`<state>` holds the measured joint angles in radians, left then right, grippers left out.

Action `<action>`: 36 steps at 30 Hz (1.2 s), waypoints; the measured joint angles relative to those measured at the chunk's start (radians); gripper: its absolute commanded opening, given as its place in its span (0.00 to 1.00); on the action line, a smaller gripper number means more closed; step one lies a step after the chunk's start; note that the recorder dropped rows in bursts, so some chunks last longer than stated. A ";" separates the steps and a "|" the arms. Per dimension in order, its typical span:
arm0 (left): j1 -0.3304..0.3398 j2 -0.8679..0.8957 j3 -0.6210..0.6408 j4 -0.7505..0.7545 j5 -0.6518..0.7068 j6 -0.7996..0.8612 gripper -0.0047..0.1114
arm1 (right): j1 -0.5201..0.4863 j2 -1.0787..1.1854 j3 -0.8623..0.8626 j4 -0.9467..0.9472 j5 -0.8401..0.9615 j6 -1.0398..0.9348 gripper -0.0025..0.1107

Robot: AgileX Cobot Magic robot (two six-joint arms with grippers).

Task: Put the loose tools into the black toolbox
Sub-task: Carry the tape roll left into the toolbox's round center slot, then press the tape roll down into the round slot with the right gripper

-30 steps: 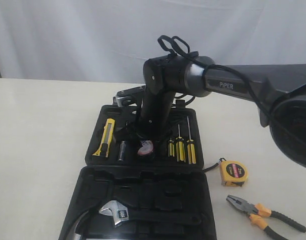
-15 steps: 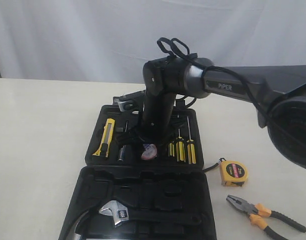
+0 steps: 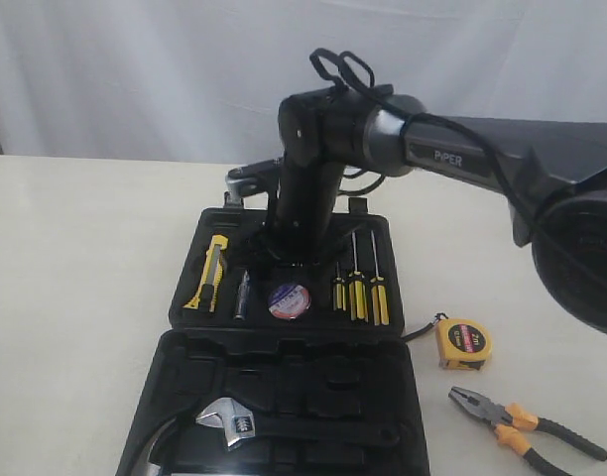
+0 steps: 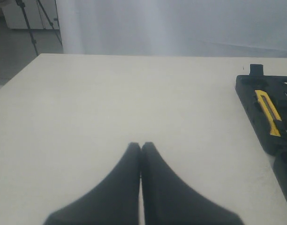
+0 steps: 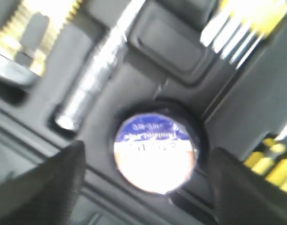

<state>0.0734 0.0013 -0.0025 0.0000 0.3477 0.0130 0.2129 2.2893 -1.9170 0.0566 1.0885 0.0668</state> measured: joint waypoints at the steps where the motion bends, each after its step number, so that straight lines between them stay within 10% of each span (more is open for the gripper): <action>1: 0.000 0.000 0.000 0.000 0.000 0.000 0.04 | 0.000 -0.010 -0.044 0.000 0.034 0.000 0.36; 6: 0.000 0.000 0.000 0.000 0.000 0.000 0.04 | 0.000 -0.028 -0.157 -0.006 0.111 0.000 0.02; 36: 0.000 0.000 0.000 0.000 0.000 0.000 0.04 | 0.000 -0.032 0.022 -0.021 0.066 -0.039 0.02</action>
<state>0.0734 0.0013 -0.0025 0.0000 0.3477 0.0130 0.2129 2.2576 -1.8951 0.0360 1.1542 0.0274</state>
